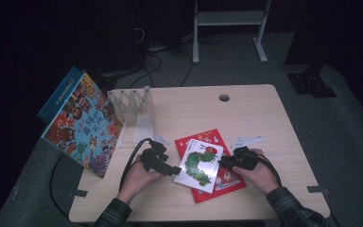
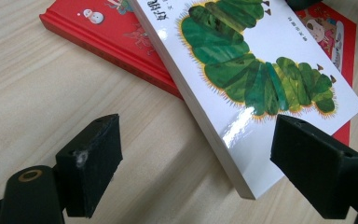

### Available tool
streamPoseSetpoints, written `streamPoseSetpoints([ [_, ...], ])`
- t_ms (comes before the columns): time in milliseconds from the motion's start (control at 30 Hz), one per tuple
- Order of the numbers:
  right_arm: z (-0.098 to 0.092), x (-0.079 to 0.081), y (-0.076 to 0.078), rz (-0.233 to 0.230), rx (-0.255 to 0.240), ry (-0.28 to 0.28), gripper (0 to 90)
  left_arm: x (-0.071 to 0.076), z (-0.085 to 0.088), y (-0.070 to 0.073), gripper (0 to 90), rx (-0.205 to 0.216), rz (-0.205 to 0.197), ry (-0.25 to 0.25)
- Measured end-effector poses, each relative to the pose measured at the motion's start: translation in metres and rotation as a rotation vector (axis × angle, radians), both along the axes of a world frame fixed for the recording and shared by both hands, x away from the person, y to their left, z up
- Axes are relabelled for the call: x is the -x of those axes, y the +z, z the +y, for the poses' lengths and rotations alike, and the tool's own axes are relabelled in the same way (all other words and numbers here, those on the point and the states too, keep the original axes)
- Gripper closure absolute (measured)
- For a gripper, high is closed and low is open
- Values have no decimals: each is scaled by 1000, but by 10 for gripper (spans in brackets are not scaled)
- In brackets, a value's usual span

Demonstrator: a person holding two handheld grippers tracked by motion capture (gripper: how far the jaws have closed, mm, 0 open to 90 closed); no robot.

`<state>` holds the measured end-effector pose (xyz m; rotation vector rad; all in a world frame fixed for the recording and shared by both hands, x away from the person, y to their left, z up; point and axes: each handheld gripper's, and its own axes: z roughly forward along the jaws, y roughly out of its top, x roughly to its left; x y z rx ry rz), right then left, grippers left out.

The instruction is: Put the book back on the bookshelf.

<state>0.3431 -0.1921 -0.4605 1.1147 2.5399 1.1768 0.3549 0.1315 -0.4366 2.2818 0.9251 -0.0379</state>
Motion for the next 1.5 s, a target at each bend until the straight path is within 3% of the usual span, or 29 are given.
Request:
streamPoseSetpoints([
  [600,23,-3,-2,-9,2,60,707,-8,-2,-7,143,15,40,7],
  [967,20,7,-4,6,12,82,680,-14,-10,-16,105,-12,66,-17],
  [1200,20,13,-4,5,13,107,673,-15,-16,-21,91,-6,90,-33],
  [1500,26,16,-4,-11,21,150,680,-13,-25,-22,77,-7,71,-52],
])
